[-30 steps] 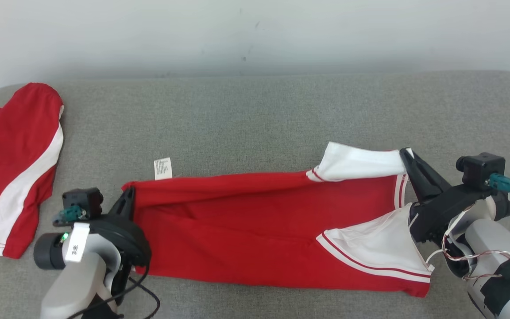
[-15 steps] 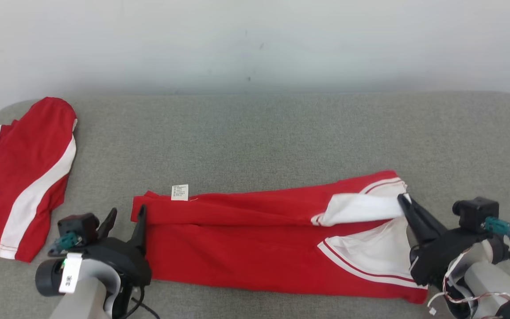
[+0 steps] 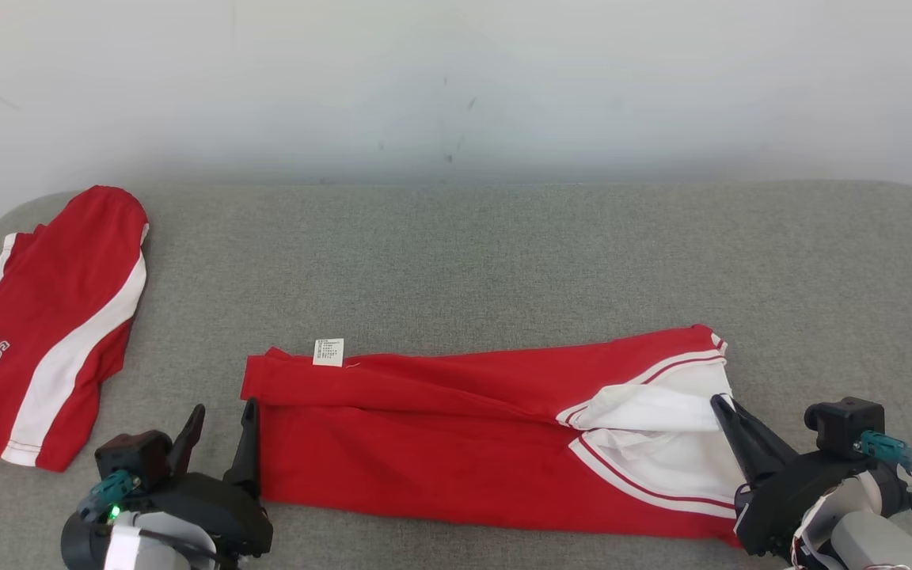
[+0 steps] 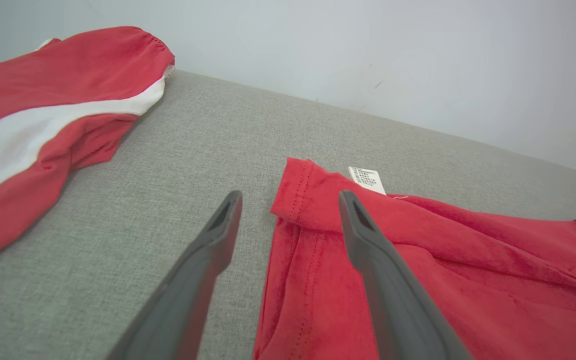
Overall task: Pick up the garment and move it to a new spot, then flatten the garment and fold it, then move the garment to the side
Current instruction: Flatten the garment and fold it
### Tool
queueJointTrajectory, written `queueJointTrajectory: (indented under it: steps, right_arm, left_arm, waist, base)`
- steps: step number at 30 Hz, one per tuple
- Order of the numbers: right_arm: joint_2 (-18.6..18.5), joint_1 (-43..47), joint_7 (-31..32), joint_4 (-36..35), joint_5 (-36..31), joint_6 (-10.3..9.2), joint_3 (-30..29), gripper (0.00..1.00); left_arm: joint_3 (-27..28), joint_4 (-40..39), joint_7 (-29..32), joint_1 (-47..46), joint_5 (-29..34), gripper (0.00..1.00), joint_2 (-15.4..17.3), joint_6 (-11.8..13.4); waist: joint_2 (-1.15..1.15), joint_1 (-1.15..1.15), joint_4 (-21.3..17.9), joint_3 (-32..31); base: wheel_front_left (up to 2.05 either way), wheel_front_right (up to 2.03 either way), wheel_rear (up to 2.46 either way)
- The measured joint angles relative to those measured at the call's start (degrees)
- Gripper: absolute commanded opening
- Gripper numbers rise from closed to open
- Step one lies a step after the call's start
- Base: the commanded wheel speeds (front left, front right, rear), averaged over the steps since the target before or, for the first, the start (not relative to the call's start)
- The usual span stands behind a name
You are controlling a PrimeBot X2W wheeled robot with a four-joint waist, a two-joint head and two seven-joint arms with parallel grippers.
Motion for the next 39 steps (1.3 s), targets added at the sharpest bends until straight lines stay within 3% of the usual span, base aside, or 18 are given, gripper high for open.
queueJointTrajectory:
  steps: [18, 32, 39]
  right_arm:
    - [-0.67, 5.34, -0.01, -2.19, 1.24, -1.11, -6.25, 1.00]
    - [-1.03, 9.22, -0.07, -5.34, 1.12, -4.12, -9.64, 1.00]
    - [-1.29, 5.42, 1.36, -3.20, 0.57, -5.10, -9.58, 1.00]
  left_arm:
    - [2.33, -14.47, -0.07, 11.86, 0.43, 1.00, 1.90, 2.96]
    - [3.60, -23.15, -0.07, 19.18, 0.25, 1.00, 2.57, 5.56]
    - [3.53, -26.82, 0.63, 19.68, 0.19, 1.00, 2.65, 6.06]
  waist:
    - [0.00, 0.00, 0.09, -5.00]
    - [0.00, 0.00, 0.14, -6.01]
    - [0.01, 0.00, 0.45, -5.06]
  base:
    - [0.00, 0.00, 0.00]
    - [0.00, 0.00, 0.00]
    - [0.00, 0.00, 0.00]
